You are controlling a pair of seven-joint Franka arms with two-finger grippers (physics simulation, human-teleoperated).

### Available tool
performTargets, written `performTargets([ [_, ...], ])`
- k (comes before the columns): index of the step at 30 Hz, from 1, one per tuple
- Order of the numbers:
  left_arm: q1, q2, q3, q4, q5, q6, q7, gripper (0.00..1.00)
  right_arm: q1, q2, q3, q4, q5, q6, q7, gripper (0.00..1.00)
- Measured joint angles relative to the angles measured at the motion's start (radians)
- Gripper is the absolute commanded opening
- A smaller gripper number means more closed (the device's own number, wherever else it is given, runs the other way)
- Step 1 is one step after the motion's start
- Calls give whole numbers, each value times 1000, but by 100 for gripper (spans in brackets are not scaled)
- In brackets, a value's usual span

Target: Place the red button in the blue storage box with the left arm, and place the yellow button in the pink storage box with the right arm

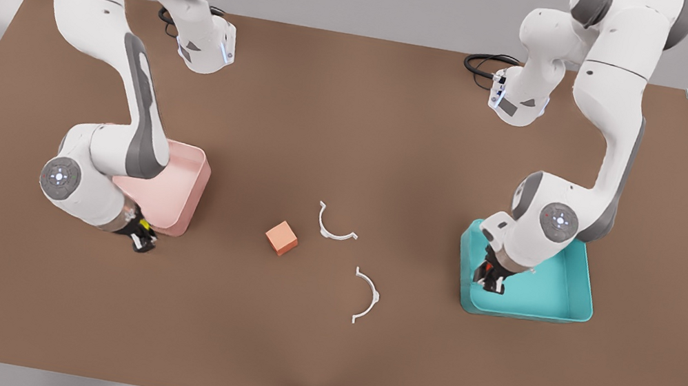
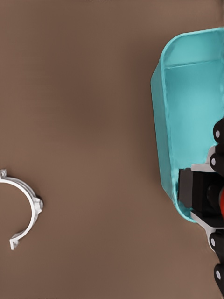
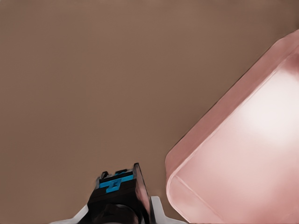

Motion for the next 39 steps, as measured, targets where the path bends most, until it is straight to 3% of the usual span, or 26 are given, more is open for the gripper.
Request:
performTargets([
  [6,166,38,3,-5,0,-49,84,48,-126,-44,6,-94,-39,-66,-204,47],
  [10,200,119,5,-5,4,-53,140,50,-147,-136,8,-272,-48,-80,-330,49],
  [11,201,131,5,-3,4,-53,152,61,-151,-152,9,-314,-49,-70,-360,50],
  [12,200,139,5,-2,5,-53,163,87,-156,-160,8,-345,-50,-60,-388,54],
  [13,200,144,5,-2,5,-53,174,100,-160,-166,8,-375,-51,-47,-416,59],
  [15,199,147,5,-1,5,-53,193,100,-166,-173,8,-409,-54,-24,-467,97],
  [16,199,148,4,-1,5,-53,202,100,-166,-175,8,-415,-55,-15,-490,100],
  [19,196,91,3,48,4,-88,214,100,-167,-183,8,-420,-56,-4,-555,100],
  [23,186,32,-30,443,-4,-355,99,100,-164,-185,38,-342,-55,1,-625,100],
  [25,189,-7,-32,532,-61,-463,-20,100,-161,-227,80,-257,-63,-18,-654,100],
  [27,187,-100,-10,554,-98,-543,-145,100,-122,-295,93,-85,-69,-63,-680,100],
  [29,180,-189,26,520,-119,-600,-263,100,-14,-355,5,76,-66,-155,-703,100],
  [33,178,-272,36,422,-137,-631,-465,100,147,-439,-160,94,-20,-289,-744,100],
  [39,163,-281,30,424,-96,-677,-696,100,174,-405,-164,91,-9,-382,-795,100],
])
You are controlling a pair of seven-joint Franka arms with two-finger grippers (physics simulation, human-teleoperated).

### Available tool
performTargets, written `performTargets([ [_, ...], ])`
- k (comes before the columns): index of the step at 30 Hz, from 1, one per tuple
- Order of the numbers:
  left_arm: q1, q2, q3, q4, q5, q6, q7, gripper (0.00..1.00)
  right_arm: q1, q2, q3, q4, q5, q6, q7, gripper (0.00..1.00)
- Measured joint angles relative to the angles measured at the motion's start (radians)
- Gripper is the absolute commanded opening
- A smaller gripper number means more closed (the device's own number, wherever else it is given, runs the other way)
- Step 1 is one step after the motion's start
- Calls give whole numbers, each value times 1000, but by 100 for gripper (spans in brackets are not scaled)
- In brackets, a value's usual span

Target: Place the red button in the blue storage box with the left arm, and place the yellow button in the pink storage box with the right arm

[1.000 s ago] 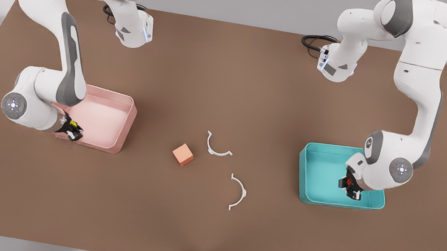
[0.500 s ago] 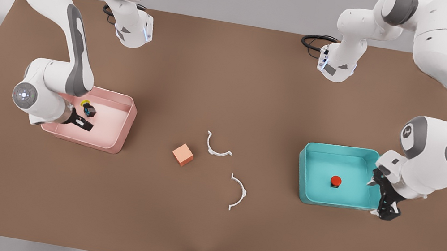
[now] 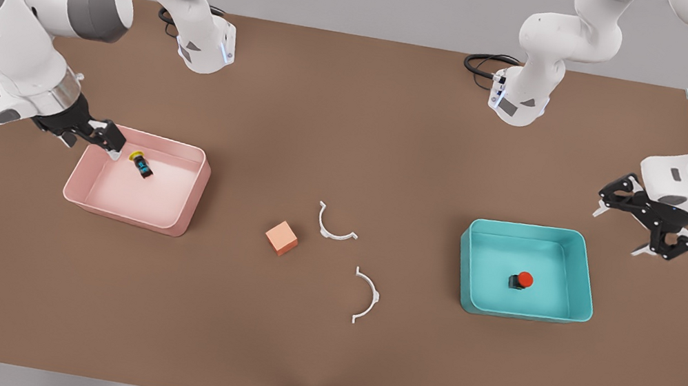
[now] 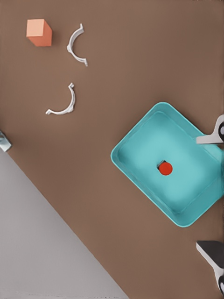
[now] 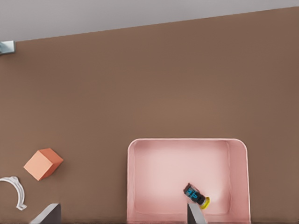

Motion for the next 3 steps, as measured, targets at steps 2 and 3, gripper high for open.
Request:
performTargets([
  [2,-1,0,-13,10,40,-14,-62,100,14,3,1,1,1,-16,-19,100],
  [3,-6,0,-15,15,53,-19,-91,100,21,4,1,2,1,-21,-29,100],
])
